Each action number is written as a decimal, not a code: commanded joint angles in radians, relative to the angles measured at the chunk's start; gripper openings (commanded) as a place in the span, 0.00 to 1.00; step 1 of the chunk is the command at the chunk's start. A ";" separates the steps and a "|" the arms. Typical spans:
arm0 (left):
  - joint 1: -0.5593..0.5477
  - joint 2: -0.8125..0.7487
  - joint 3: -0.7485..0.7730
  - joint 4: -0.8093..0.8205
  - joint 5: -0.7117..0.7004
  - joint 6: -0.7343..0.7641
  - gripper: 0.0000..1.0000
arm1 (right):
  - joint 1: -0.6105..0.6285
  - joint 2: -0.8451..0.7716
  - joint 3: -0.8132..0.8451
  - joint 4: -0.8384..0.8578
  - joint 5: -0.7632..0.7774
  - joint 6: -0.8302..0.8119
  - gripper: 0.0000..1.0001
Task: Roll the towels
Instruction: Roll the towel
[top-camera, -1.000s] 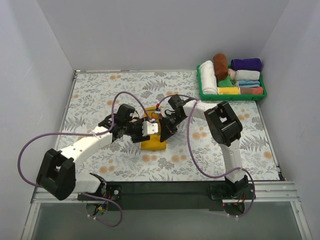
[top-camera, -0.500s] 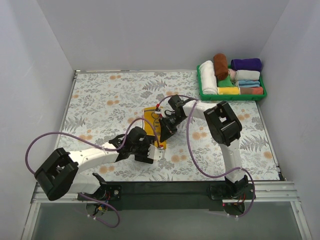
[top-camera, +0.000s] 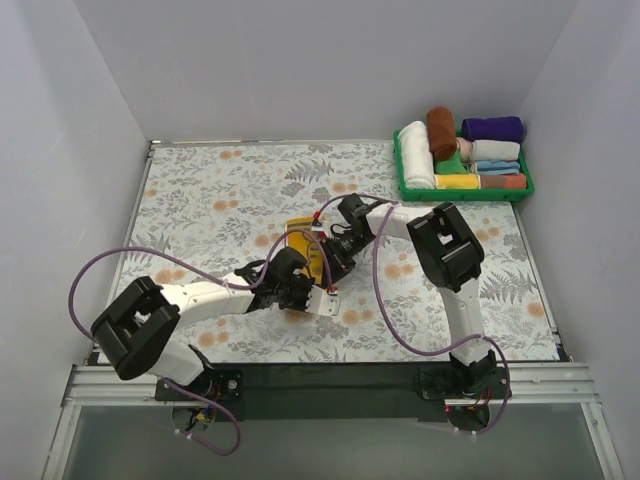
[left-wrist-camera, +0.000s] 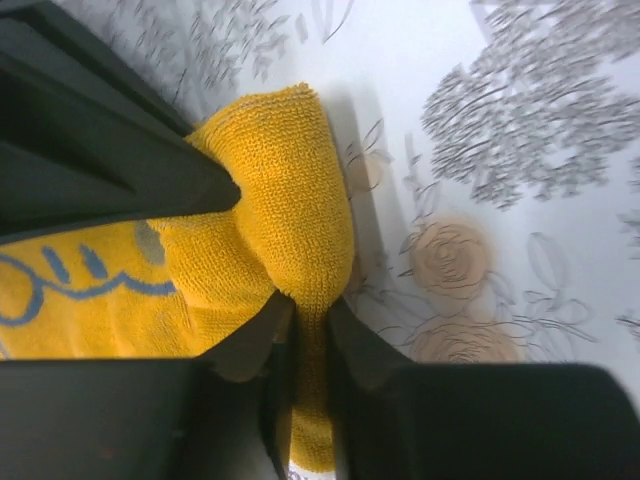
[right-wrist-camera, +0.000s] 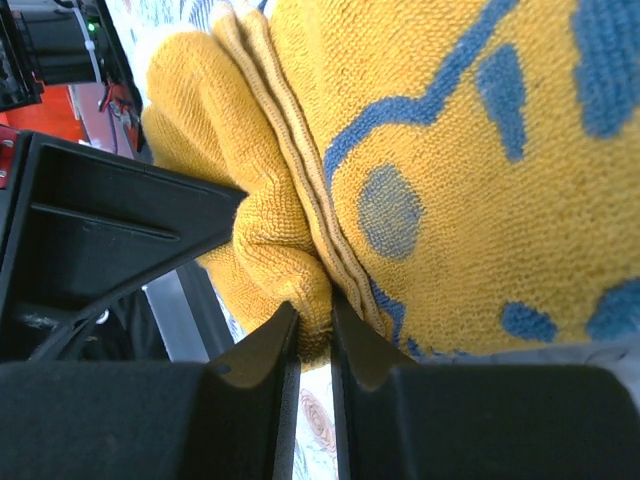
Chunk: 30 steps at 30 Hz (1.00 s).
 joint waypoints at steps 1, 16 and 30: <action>-0.007 0.037 0.090 -0.270 0.213 -0.084 0.08 | 0.002 -0.051 -0.082 -0.034 0.112 -0.056 0.20; 0.134 0.411 0.422 -0.757 0.676 -0.155 0.00 | -0.339 -0.565 -0.220 -0.146 0.212 -0.250 0.75; 0.258 0.810 0.657 -0.987 0.756 -0.080 0.00 | 0.041 -0.917 -0.403 -0.072 0.396 -0.412 0.56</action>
